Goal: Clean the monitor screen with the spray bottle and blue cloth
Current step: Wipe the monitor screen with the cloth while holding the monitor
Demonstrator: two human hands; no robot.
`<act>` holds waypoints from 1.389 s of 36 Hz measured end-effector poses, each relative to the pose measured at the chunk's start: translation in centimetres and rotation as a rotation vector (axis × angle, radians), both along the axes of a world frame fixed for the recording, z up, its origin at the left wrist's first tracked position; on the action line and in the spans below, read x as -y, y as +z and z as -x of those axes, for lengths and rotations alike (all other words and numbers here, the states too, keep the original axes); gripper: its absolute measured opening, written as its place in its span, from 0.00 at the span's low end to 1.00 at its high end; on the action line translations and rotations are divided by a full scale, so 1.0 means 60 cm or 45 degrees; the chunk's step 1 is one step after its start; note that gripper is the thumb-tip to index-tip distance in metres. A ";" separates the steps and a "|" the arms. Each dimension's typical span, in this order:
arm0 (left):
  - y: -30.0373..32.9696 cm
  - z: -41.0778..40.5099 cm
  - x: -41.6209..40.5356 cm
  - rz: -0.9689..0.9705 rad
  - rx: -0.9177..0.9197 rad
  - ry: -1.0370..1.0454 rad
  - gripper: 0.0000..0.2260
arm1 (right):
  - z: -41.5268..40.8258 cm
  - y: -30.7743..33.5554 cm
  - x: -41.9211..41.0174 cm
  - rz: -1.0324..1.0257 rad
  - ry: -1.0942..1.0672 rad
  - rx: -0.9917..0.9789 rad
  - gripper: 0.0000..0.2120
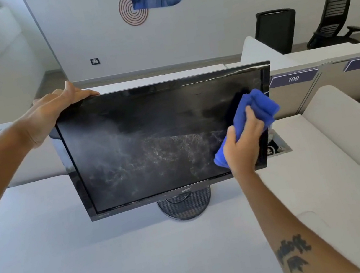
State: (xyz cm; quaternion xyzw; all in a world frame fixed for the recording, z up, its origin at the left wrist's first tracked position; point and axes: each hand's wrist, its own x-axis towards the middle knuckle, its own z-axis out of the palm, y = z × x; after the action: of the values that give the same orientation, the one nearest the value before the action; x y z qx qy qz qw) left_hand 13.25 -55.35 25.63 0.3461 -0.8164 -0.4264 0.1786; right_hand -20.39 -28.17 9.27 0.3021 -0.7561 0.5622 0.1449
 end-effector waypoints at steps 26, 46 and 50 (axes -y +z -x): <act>0.002 -0.006 -0.010 0.093 0.047 0.005 0.32 | -0.065 -0.047 0.041 -0.106 -0.086 0.031 0.26; 0.014 0.005 -0.007 -0.045 0.123 0.118 0.36 | -0.244 -0.004 0.127 -0.448 0.431 -0.673 0.38; 0.034 0.009 -0.014 -0.156 0.190 0.097 0.45 | -0.195 0.061 0.147 -0.196 -0.004 -0.364 0.36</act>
State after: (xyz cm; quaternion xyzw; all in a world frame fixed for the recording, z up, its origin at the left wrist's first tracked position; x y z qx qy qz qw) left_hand 12.70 -54.52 27.65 0.4180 -0.7861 -0.4414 0.1119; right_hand -8.71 -36.99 12.90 0.3880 -0.7692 0.4536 0.2281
